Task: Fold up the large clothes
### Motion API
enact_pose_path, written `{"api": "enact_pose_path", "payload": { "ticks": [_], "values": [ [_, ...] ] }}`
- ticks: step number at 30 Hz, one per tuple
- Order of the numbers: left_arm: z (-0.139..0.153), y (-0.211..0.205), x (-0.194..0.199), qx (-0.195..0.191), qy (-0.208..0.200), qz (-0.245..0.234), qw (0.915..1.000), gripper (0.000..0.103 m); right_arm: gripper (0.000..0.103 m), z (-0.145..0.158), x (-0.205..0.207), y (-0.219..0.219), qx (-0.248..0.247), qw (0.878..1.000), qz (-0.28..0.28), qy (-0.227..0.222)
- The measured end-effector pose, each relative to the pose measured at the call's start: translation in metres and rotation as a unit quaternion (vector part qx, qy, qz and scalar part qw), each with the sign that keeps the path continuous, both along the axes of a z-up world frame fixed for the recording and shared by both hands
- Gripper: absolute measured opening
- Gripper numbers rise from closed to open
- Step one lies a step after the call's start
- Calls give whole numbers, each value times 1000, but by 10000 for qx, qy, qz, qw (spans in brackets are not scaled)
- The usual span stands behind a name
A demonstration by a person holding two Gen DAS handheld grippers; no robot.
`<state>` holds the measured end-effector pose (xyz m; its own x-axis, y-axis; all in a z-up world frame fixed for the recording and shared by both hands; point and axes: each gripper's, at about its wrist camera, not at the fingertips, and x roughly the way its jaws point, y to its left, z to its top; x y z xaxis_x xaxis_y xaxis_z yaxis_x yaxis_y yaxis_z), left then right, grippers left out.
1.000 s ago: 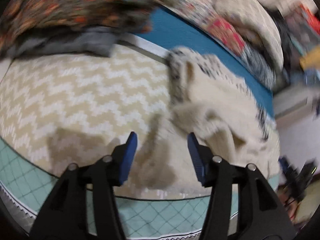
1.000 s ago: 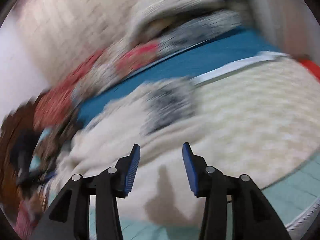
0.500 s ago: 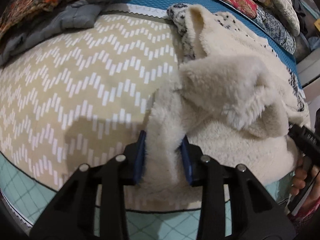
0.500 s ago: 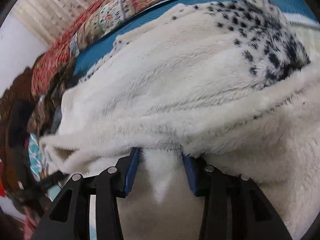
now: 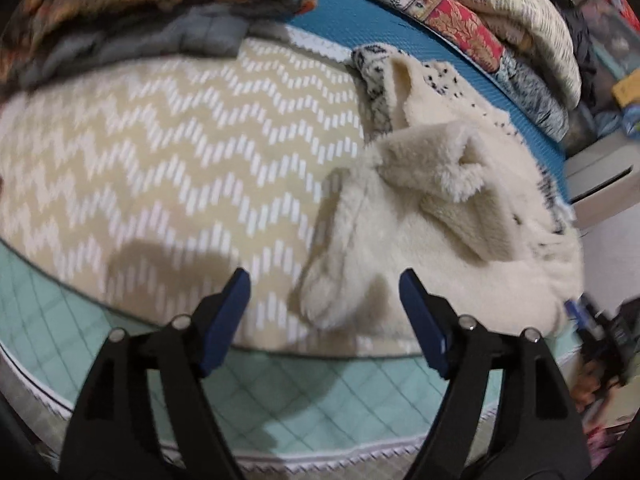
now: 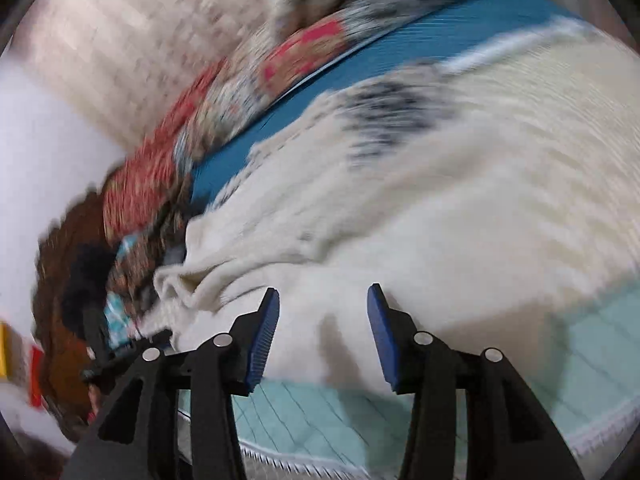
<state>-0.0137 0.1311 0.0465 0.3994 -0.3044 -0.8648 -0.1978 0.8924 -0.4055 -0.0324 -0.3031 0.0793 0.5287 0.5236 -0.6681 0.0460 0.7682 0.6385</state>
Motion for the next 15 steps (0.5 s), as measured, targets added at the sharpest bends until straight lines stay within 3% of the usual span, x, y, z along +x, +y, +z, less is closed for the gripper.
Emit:
{"api": "enact_pose_path", "payload": {
  "ticks": [4, 9, 15],
  "values": [
    [-8, -2, -8, -545, 146, 25, 9984, 74, 36, -19, -33, -51, 459, 9972, -517, 283],
    [-16, -20, -5, -911, 280, -97, 9954, 74, 35, -45, -43, -66, 817, 9922, -678, 653],
    [-30, -39, 5, -833, 426, -141, 9955, 80, 29, -54, -30, -61, 1043, 9897, -735, 647]
  ]
}}
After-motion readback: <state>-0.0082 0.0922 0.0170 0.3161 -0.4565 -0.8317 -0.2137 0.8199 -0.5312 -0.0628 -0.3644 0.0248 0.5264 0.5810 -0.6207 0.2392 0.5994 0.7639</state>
